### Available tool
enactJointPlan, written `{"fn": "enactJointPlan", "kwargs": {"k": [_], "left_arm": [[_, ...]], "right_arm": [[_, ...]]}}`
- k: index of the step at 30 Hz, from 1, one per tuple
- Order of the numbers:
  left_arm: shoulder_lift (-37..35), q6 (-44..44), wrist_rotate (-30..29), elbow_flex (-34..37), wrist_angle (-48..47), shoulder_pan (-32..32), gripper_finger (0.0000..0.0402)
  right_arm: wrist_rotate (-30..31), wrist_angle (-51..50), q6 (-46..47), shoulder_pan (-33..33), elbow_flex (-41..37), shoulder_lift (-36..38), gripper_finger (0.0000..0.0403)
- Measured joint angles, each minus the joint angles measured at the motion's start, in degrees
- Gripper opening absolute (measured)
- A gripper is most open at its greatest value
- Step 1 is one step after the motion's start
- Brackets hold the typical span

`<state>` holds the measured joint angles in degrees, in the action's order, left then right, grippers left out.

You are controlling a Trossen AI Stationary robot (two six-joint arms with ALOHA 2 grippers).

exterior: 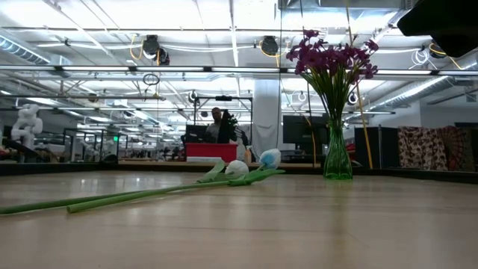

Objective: Sort flowers into vase by color
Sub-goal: Put the dark white flower into the transparent vase

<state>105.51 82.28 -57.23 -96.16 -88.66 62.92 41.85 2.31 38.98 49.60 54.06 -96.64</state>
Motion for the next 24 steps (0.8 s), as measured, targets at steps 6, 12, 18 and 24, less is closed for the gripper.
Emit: {"fn": "enactJointPlan", "kwargs": {"k": [6,12,18,24], "left_arm": [[0.00,1.43,0.03,0.00,-0.25,0.03,0.0013],[0.00,1.49,0.55,0.00,-0.20,0.02,0.0013],[0.00,2.95,3.85,0.00,-0.20,0.00,0.0013],[0.00,3.58,5.20,0.00,-0.20,0.00,0.0013]], "right_arm": [[-0.04,0.00,0.02,0.00,0.00,0.00,0.0233],[-0.10,0.00,0.02,0.00,0.00,0.00,0.0233],[-0.15,0.00,0.02,0.00,0.00,0.00,0.0233],[-0.15,0.00,0.43,0.00,0.00,0.00,0.0233]]}}
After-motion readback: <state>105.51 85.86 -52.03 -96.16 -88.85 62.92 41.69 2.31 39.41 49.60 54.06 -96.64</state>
